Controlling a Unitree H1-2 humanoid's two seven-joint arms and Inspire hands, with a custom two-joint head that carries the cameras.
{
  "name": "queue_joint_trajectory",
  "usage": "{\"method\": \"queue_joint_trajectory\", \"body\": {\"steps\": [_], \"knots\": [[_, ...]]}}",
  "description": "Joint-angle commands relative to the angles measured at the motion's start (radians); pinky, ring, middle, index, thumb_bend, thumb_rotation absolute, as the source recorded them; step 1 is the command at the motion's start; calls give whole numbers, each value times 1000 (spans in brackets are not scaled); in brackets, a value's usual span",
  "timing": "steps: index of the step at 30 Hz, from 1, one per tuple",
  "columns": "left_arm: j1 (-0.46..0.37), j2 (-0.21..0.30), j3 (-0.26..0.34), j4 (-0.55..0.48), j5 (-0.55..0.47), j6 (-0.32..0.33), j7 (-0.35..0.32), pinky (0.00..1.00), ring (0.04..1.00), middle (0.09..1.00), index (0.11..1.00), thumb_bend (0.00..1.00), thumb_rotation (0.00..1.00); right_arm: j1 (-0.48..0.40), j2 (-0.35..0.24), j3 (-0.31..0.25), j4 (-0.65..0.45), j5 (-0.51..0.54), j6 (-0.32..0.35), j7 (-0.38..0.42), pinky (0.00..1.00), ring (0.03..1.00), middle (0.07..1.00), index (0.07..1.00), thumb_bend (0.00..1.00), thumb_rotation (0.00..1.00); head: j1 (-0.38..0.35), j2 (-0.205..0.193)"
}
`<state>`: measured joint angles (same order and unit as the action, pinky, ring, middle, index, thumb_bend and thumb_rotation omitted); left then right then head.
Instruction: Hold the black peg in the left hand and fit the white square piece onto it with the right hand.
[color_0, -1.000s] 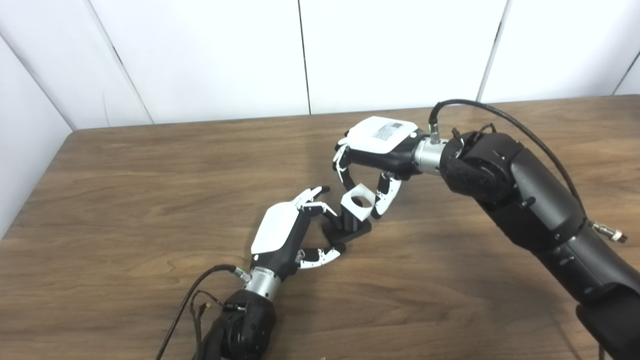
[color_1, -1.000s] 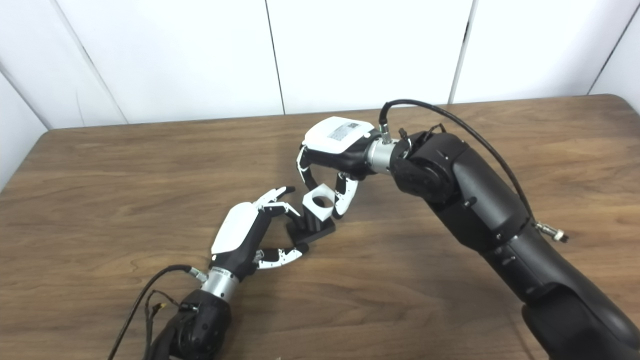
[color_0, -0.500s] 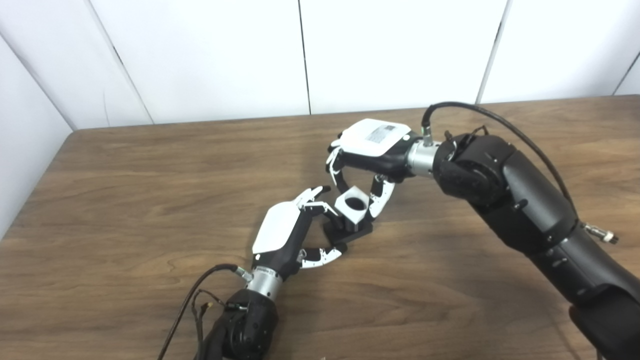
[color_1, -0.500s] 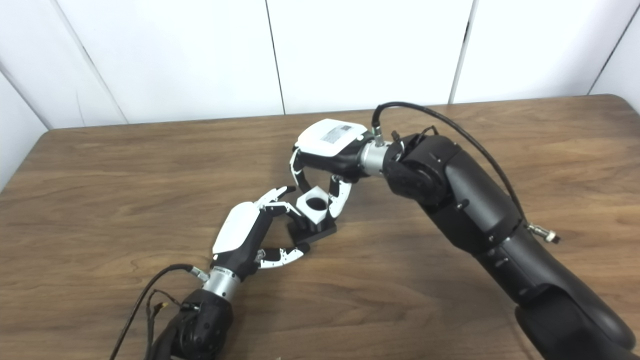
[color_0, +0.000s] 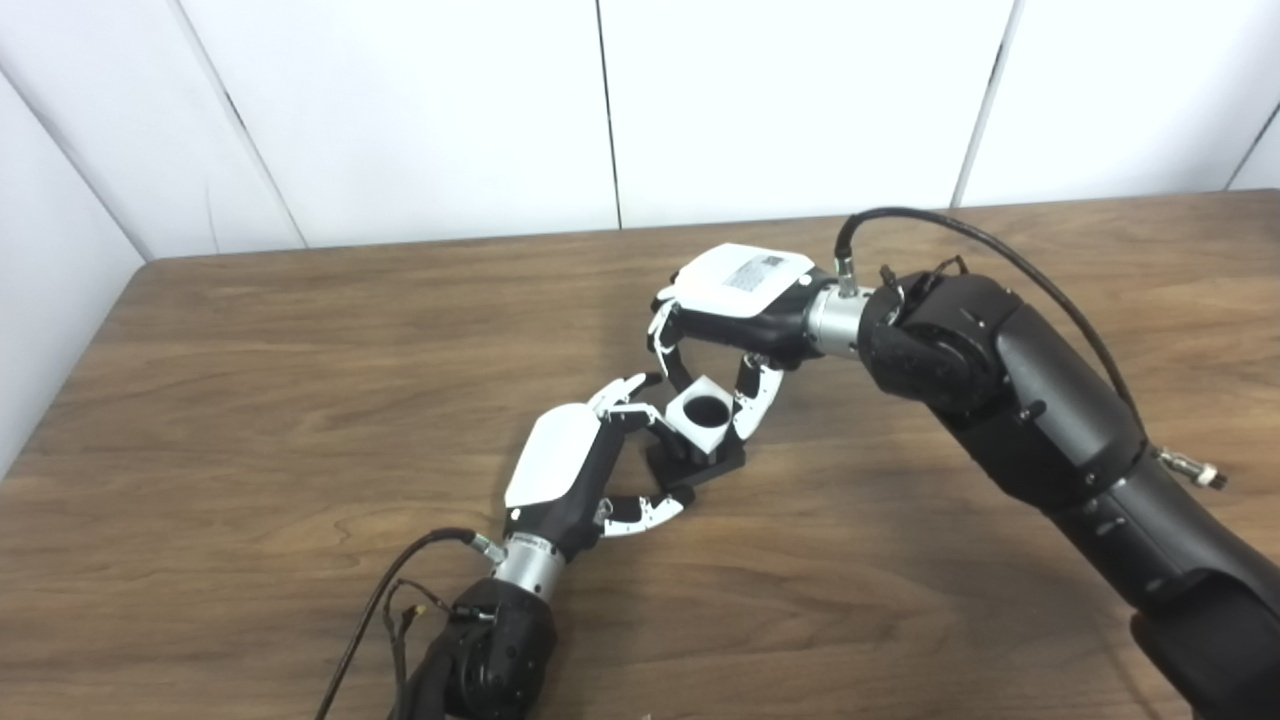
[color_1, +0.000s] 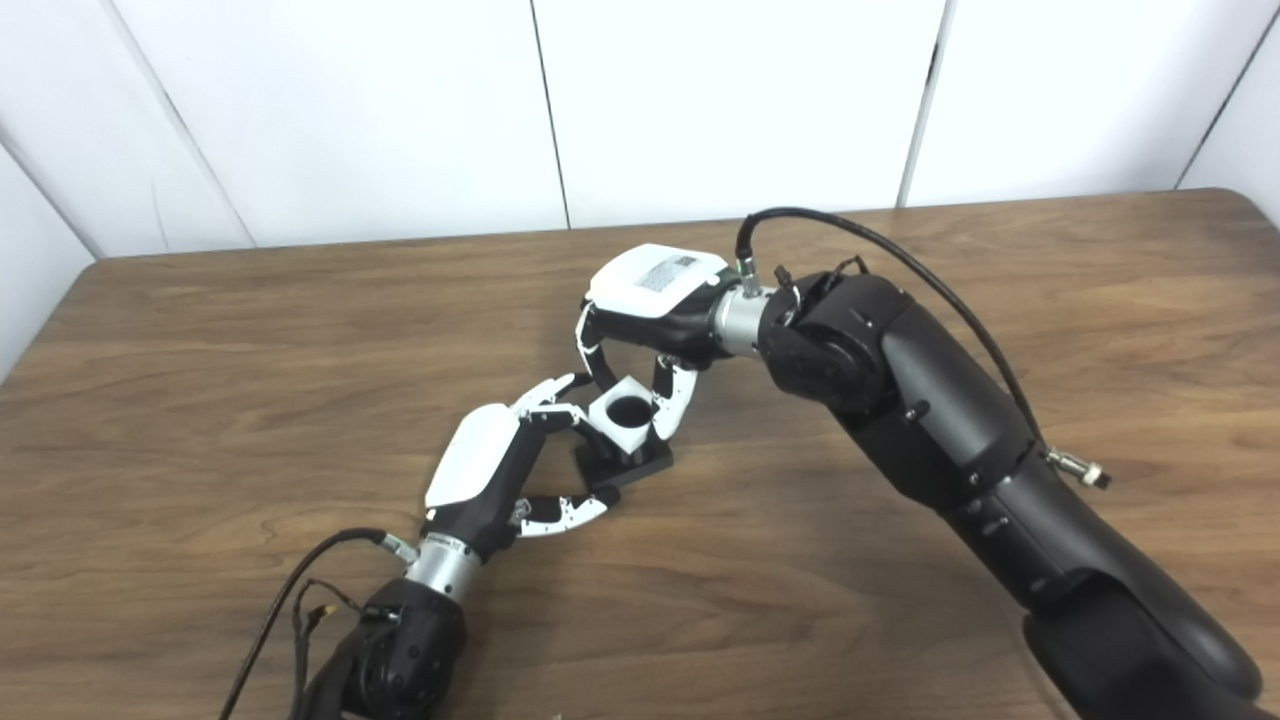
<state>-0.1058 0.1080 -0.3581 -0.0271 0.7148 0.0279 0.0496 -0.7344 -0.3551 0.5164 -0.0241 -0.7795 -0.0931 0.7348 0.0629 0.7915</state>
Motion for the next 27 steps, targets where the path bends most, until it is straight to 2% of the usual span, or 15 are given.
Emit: {"method": "queue_joint_trajectory", "body": {"steps": [1, 3, 5, 6, 7, 8, 10, 11, 17, 21, 26, 27], "knots": [[-22, 1, 0, -10, 10, -9, 1, 863, 926, 914, 489, 524, 66, -42, -2, -4, -9, -12, -12, -14, 950, 907, 791, 476, 520, 141, 1, 1], [-21, 2, 1, -13, 10, -5, -1, 869, 929, 915, 489, 524, 67, -41, -8, 1, -7, -25, -4, -6, 946, 905, 791, 478, 520, 143, 2, 0], [-22, 3, 2, -13, 14, -2, -1, 870, 929, 914, 489, 524, 67, -49, -20, 14, -8, -50, 28, 47, 960, 924, 826, 489, 517, 154, 0, 0], [-22, 4, 2, -13, 15, -2, -2, 870, 929, 914, 489, 524, 67, -57, -28, 23, -10, -63, 51, 92, 969, 940, 850, 541, 582, 200, -1, -2], [-23, 6, 2, -14, 16, -1, -3, 870, 929, 914, 489, 524, 67, -63, -34, 30, -11, -71, 65, 127, 971, 955, 874, 645, 722, 292, -3, -3], [-23, 6, 3, -15, 15, 0, -5, 869, 928, 914, 489, 524, 67, -68, -41, 35, -10, -73, 73, 150, 964, 962, 890, 709, 810, 348, -3, -2], [-23, 7, 6, -15, 8, -5, -4, 878, 931, 917, 489, 524, 67, -73, -52, 37, -6, -75, 83, 187, 919, 966, 920, 832, 954, 431, -2, -1], [-23, 8, 6, -14, 9, -6, -2, 878, 931, 916, 489, 524, 67, -73, -56, 37, -5, -77, 87, 198, 913, 968, 929, 865, 978, 451, -1, -2], [-28, 12, 6, -14, 17, -4, -4, 874, 930, 918, 489, 524, 69, -58, -76, 15, -2, -80, 103, 200, 942, 982, 962, 986, 1000, 508, -1, -2], [-27, 14, 9, -10, 11, -13, 2, 871, 927, 915, 489, 524, 68, -36, -87, -15, -9, -73, 111, 174, 957, 980, 965, 1000, 1000, 501, -3, -2], [-24, 15, 14, -16, 4, -9, -2, 859, 928, 915, 489, 524, 67, 20, -106, -90, -18, -25, 102, 111, 891, 958, 956, 1000, 1000, 502, -4, -1], [-24, 15, 14, -16, 4, -8, -4, 859, 928, 915, 489, 524, 67, 42, -107, -119, -19, -12, 105, 78, 877, 950, 951, 1000, 1000, 505, -3, -1]]}}
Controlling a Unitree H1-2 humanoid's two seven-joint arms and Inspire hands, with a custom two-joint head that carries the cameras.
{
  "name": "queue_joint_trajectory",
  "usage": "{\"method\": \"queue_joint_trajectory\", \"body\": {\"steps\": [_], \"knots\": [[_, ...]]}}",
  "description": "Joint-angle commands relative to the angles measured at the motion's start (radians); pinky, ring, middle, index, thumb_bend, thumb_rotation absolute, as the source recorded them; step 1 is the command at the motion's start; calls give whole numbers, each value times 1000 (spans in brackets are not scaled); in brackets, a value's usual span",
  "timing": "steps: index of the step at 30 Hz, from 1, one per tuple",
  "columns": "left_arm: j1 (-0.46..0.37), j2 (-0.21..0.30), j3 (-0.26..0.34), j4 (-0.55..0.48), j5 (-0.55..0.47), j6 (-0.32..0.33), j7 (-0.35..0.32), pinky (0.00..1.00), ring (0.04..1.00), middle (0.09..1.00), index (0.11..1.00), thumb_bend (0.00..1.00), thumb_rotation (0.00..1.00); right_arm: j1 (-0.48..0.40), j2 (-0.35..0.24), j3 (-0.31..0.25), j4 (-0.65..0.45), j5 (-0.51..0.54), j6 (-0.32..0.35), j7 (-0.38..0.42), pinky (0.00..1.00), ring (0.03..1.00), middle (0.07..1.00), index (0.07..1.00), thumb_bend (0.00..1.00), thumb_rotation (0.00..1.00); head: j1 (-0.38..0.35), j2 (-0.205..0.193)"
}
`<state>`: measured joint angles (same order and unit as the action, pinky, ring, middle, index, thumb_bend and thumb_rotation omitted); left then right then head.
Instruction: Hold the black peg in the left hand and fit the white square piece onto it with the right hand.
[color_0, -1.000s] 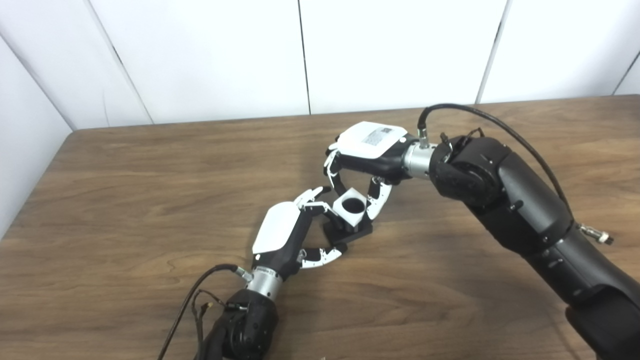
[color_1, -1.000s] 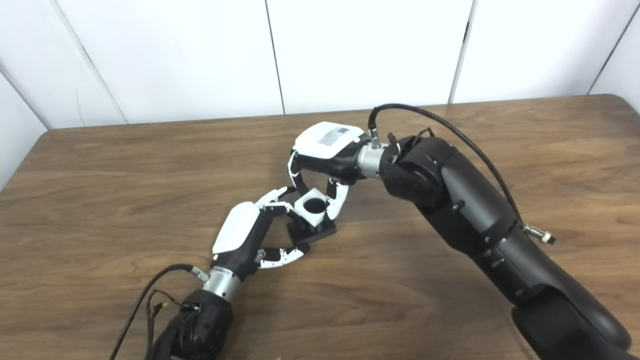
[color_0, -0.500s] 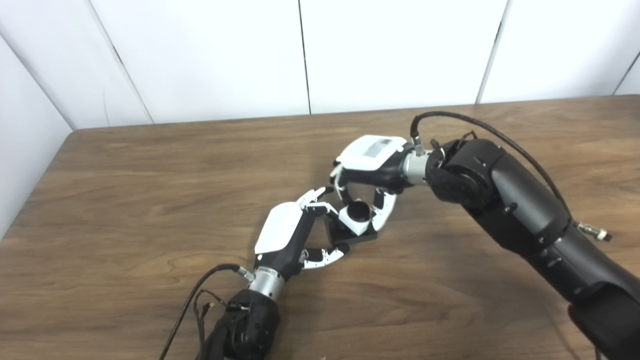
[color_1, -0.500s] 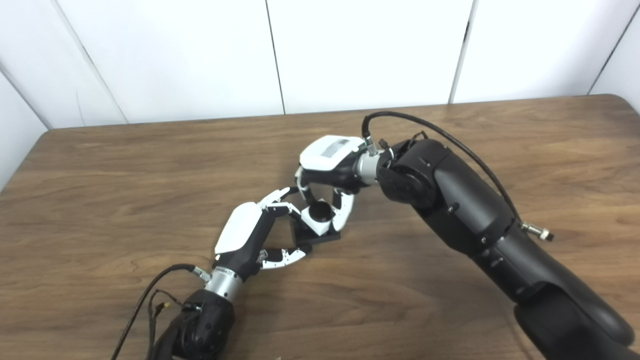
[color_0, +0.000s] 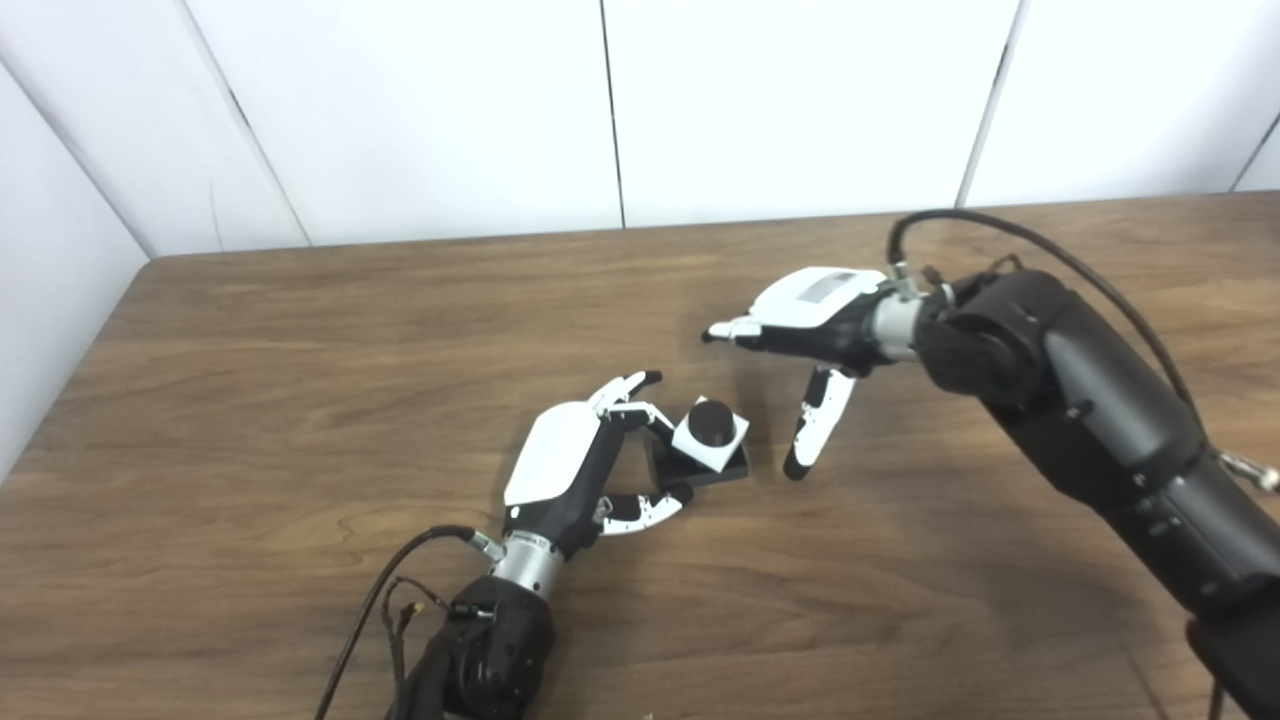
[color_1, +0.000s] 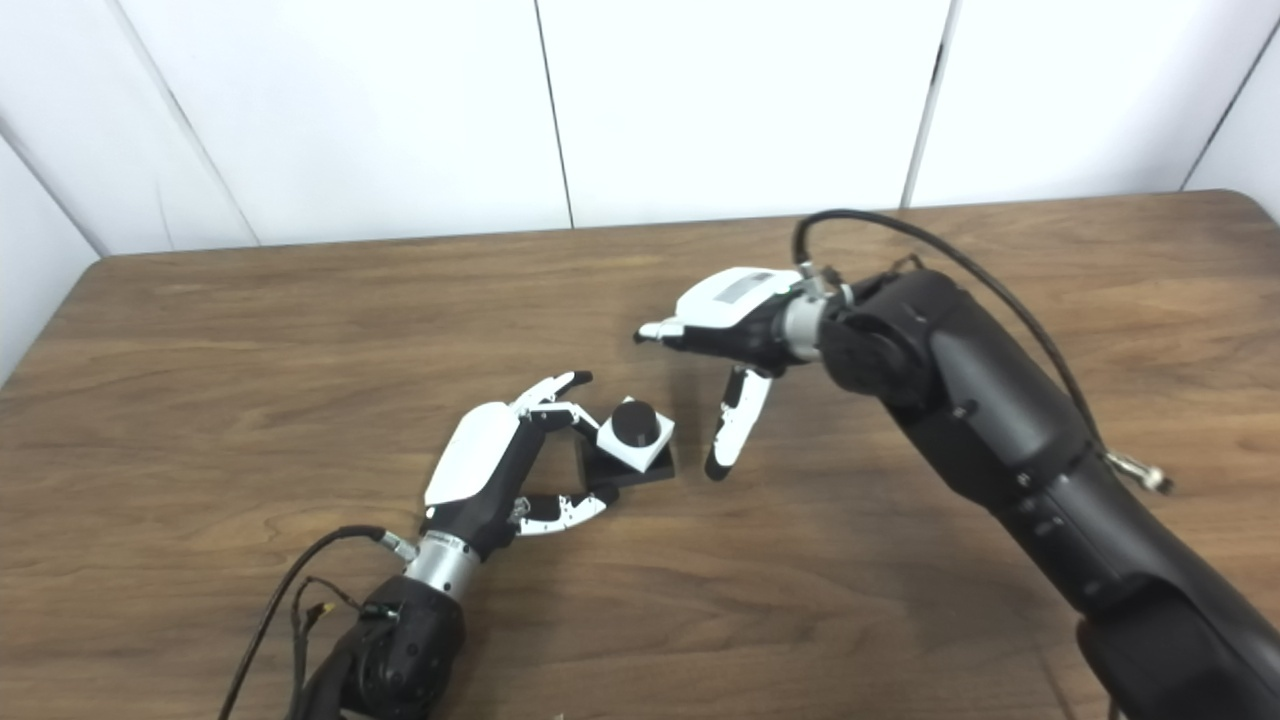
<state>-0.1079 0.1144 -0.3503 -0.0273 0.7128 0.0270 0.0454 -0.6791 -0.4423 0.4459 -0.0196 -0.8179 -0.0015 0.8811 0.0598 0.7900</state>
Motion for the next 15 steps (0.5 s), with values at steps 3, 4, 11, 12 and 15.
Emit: {"method": "queue_joint_trajectory", "body": {"steps": [3, 4, 11, 12, 15], "knots": [[-24, 13, 9, -15, 5, -8, -2, 858, 926, 914, 489, 524, 67, 55, -9, -132, -42, 59, 56, -147, 886, 940, 944, 1000, 1000, 507, -10, 1], [-25, 14, 11, -12, 3, -10, -2, 861, 927, 915, 489, 524, 67, 78, -1, -160, -43, 75, 59, -183, 899, 940, 942, 1000, 1000, 494, -14, -3], [-29, 18, 22, 1, -8, -14, 1, 865, 929, 917, 489, 524, 67, 246, 63, -286, -63, 152, 79, -400, 822, 911, 926, 960, 978, 438, -21, -11], [-31, 18, 23, 2, -8, -14, 1, 864, 928, 916, 489, 524, 66, 268, 73, -295, -66, 159, 81, -424, 794, 904, 926, 957, 957, 433, -24, -11], [-32, 19, 26, -1, -8, -9, -2, 865, 928, 918, 489, 524, 66, 342, 119, -329, -74, 183, 71, -529, 675, 835, 880, 891, 855, 370, -27, -13]]}}
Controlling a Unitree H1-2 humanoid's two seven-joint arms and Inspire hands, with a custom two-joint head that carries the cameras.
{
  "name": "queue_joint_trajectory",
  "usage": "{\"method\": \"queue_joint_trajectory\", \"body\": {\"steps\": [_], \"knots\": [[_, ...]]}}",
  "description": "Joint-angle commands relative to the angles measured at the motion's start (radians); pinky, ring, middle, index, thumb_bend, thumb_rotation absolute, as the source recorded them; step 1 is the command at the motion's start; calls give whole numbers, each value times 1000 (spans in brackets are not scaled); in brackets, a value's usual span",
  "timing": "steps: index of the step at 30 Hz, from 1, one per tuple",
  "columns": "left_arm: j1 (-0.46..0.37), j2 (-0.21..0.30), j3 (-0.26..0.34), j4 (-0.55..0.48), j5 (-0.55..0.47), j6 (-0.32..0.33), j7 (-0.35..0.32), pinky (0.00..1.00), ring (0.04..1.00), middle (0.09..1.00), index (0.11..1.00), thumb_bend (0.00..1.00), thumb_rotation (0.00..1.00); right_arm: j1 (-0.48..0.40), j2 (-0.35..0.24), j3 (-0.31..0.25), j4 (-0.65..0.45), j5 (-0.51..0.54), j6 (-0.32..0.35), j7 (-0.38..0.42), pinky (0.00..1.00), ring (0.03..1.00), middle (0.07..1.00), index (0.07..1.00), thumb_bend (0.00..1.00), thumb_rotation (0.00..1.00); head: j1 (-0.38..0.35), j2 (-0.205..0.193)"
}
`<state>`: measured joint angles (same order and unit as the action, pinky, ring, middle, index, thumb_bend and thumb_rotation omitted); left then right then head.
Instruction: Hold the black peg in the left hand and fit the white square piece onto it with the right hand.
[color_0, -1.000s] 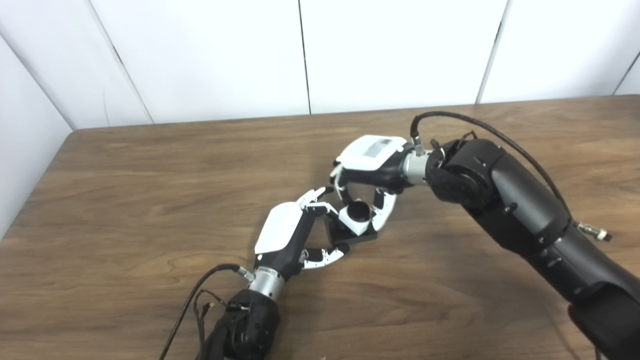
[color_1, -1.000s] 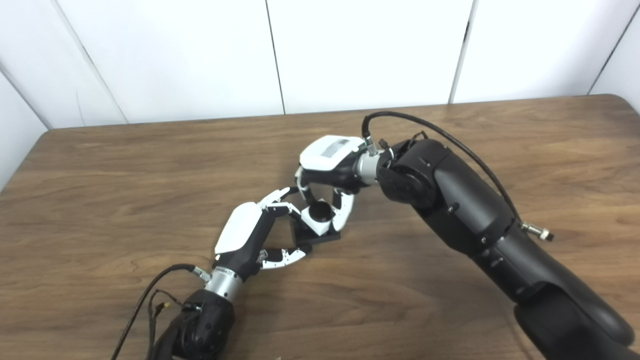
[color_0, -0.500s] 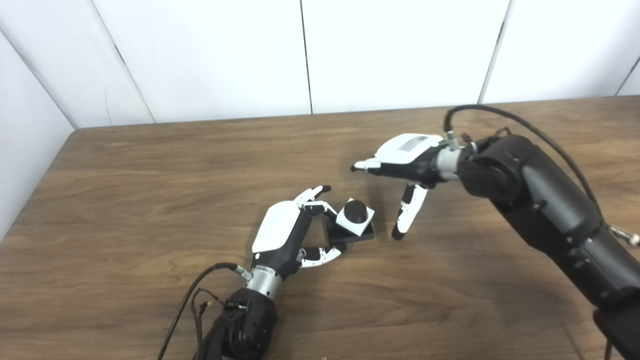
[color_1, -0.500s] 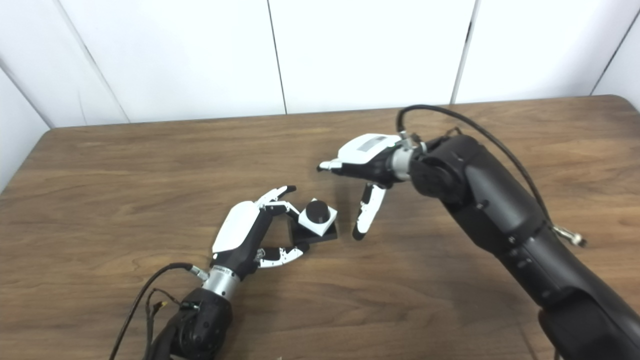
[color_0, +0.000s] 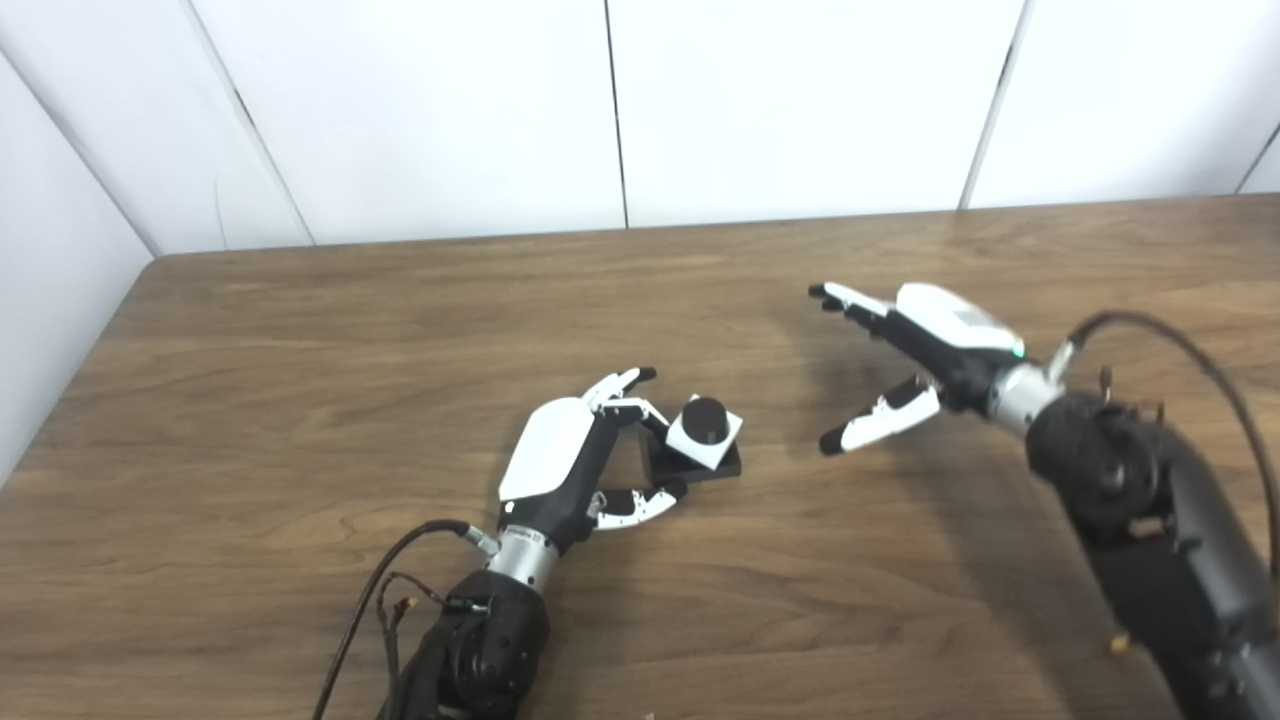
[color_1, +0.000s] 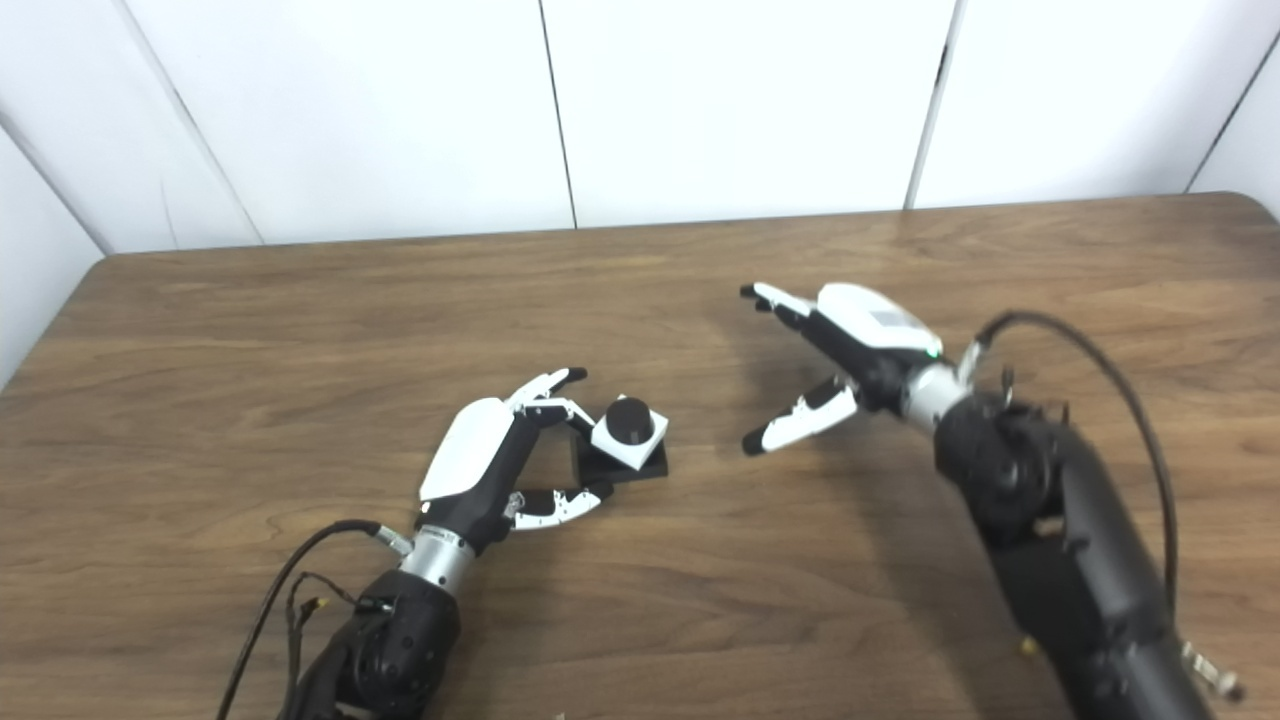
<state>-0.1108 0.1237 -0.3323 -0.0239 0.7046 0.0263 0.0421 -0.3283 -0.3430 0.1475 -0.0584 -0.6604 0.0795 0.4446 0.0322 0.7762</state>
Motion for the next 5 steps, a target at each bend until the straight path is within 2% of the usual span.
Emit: {"method": "queue_joint_trajectory", "body": {"steps": [1, 5], "knots": [[-29, 10, 10, -4, 0, -9, 1, 865, 928, 918, 489, 524, 66, 6, 32, -37, -36, 30, -13, -117, 658, 822, 870, 875, 838, 355, 0, -1], [-29, 9, 14, -4, -3, -14, 3, 861, 927, 917, 489, 524, 66, 91, 113, -70, -42, 62, -32, -262, 642, 758, 807, 782, 727, 225, -1, -3]]}}
